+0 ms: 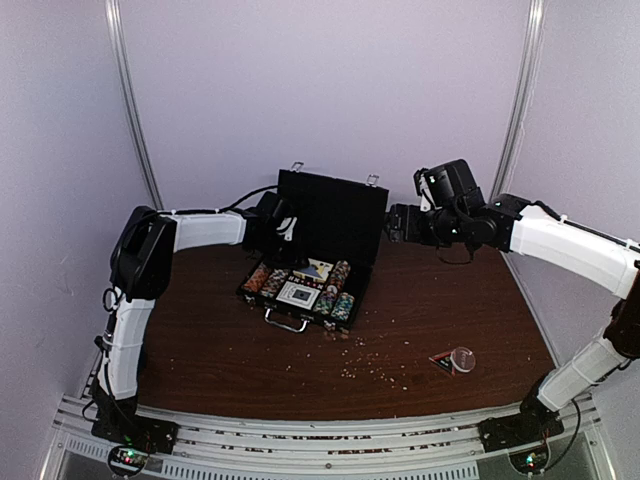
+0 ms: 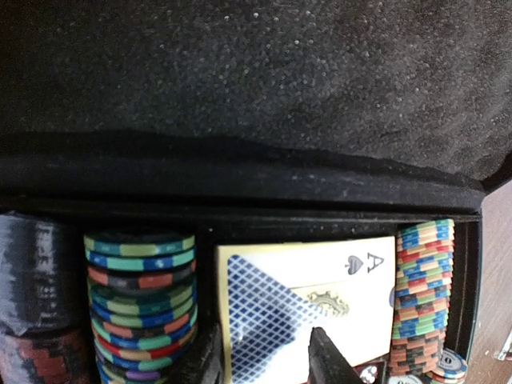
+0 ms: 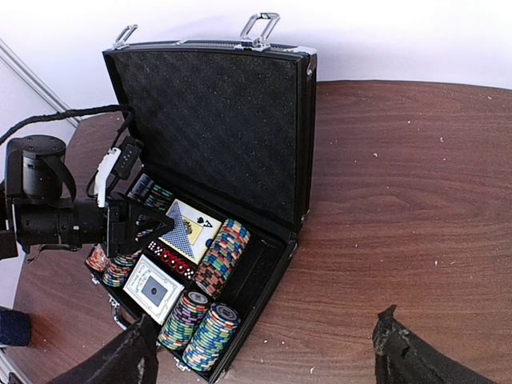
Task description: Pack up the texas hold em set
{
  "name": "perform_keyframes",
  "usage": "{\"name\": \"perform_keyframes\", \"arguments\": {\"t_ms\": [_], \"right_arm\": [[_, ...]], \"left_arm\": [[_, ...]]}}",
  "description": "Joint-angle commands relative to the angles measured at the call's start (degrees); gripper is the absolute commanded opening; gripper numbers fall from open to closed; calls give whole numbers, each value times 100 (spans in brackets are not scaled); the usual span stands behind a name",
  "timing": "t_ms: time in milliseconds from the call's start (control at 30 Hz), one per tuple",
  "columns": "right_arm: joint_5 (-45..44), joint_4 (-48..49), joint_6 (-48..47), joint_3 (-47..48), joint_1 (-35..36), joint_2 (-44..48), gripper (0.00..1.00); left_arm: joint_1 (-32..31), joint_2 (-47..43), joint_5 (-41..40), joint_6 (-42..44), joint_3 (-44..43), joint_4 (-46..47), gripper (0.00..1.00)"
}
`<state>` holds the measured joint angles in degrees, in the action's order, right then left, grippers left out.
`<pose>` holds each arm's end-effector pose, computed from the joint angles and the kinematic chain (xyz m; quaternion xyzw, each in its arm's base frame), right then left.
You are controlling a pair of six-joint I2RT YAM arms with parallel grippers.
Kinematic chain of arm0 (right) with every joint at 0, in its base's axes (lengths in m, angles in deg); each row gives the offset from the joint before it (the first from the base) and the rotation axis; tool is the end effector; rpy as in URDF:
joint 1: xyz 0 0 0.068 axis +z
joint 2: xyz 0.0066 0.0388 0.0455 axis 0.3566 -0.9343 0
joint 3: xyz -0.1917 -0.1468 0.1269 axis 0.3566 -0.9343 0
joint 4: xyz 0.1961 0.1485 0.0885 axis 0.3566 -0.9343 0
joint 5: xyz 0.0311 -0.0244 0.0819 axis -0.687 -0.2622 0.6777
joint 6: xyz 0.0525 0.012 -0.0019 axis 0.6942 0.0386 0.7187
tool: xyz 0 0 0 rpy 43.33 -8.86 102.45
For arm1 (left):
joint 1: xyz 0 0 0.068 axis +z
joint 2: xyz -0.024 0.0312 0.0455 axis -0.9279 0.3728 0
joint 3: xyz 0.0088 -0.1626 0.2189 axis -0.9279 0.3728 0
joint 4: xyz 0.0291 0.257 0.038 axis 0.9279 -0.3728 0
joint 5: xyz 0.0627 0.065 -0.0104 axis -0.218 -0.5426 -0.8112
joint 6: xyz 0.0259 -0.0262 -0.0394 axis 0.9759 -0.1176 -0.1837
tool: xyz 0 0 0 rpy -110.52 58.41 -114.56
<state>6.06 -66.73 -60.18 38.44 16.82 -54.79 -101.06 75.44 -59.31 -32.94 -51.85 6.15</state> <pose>0.2638 0.1992 0.3304 -0.0378 0.8882 0.2129 0.4053 0.4184 -0.2803 0.1593 0.0707 0.9414 -0.2482 0.2173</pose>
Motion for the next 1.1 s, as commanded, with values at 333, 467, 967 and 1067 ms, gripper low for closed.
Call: {"name": "perform_keyframes", "arguments": {"t_ms": [333,467,967,1067], "right_arm": [[-356,-292,-83,102,-203,239,92],[-716,-663,82,-42,-315,389,92],[179,-1629,1293,-1940,-714,1163,94],[418,-1800,1622,-2353,-704,1201,93]], "left_arm": [[-241,142,-400,-132,-502,-166,43],[-238,-437,-769,-151,-323,-268,56],[333,-4420,-1755,-361,2672,25,84],[770,-5417,-1720,-327,3621,319,88]]}}
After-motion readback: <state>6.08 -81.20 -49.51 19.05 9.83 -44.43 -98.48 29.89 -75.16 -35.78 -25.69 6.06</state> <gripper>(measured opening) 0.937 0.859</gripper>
